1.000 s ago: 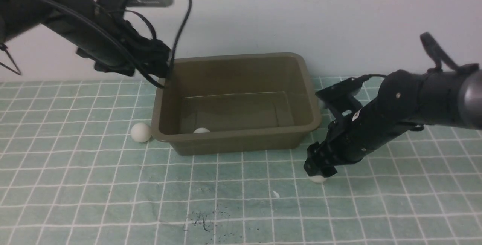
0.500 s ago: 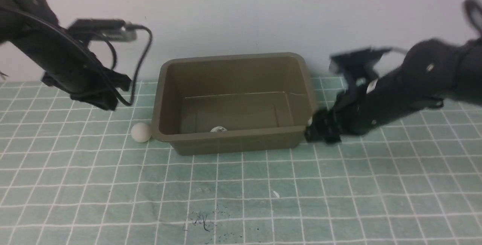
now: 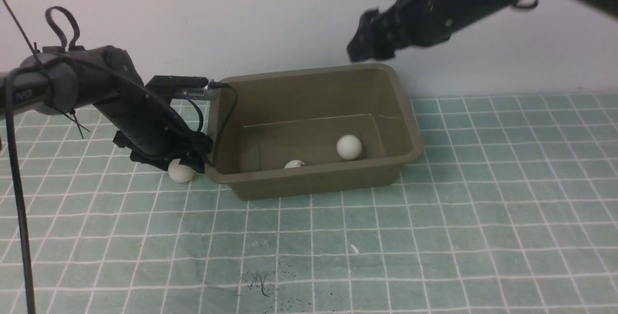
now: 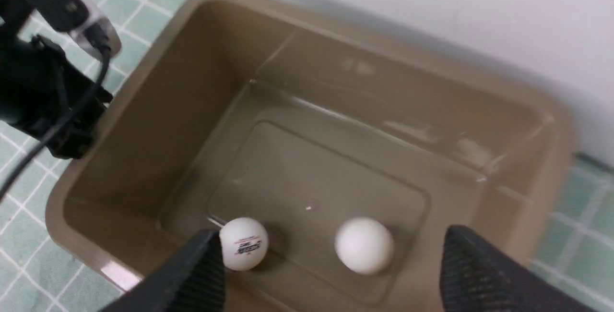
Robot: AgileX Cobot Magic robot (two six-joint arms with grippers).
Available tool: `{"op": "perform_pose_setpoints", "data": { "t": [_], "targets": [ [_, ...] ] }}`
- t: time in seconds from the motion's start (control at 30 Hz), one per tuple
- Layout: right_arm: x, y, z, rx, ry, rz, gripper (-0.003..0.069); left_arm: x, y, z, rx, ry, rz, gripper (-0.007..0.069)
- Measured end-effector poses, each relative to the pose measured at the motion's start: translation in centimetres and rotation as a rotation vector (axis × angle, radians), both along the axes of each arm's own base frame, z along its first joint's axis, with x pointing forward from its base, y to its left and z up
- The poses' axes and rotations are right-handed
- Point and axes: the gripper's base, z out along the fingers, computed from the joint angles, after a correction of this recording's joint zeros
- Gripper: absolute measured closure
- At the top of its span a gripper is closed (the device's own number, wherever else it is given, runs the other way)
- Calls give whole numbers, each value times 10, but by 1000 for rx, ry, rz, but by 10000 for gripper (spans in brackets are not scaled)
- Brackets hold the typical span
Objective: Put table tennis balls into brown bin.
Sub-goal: 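Reach for and grasp a ping pong ball on the table beside the basket, then drop the ball into the bin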
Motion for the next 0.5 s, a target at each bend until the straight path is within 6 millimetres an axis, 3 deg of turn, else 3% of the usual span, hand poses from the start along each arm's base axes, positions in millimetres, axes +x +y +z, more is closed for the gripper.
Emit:
{"op": "perform_pose_setpoints", "data": {
  "t": [0.03,0.13,0.23,0.27,0.3,0.33,0.37,0.4,0.5],
  "targets": [
    [-8,-5,15,-19,-21,-10,187,0,1,2,14,5,-3,293],
    [-43,-26,60,-76,-75,-60,361,-1,5,17,74,38,-37,277],
    [-86,-52,91,-118,-122,-140,582,-2,7,70,105,-29,-49,277],
    [-93,-54,96,-111,-134,-148,591,-2,6,74,104,-38,-50,277],
    [-107,-61,100,-108,-149,-167,625,-5,4,101,87,-95,-48,277],
    [-118,-66,98,-107,-149,-178,645,-7,-1,115,66,-122,-53,277],
    [-137,-74,96,-86,-163,-199,659,-12,-11,144,18,-196,-72,277],
    [-149,-78,92,-71,-176,-207,666,-17,-19,159,-10,-233,-90,277],
    [-178,-88,77,-15,-200,-230,671,-25,-43,179,-75,-300,-150,277]
  ]
}}
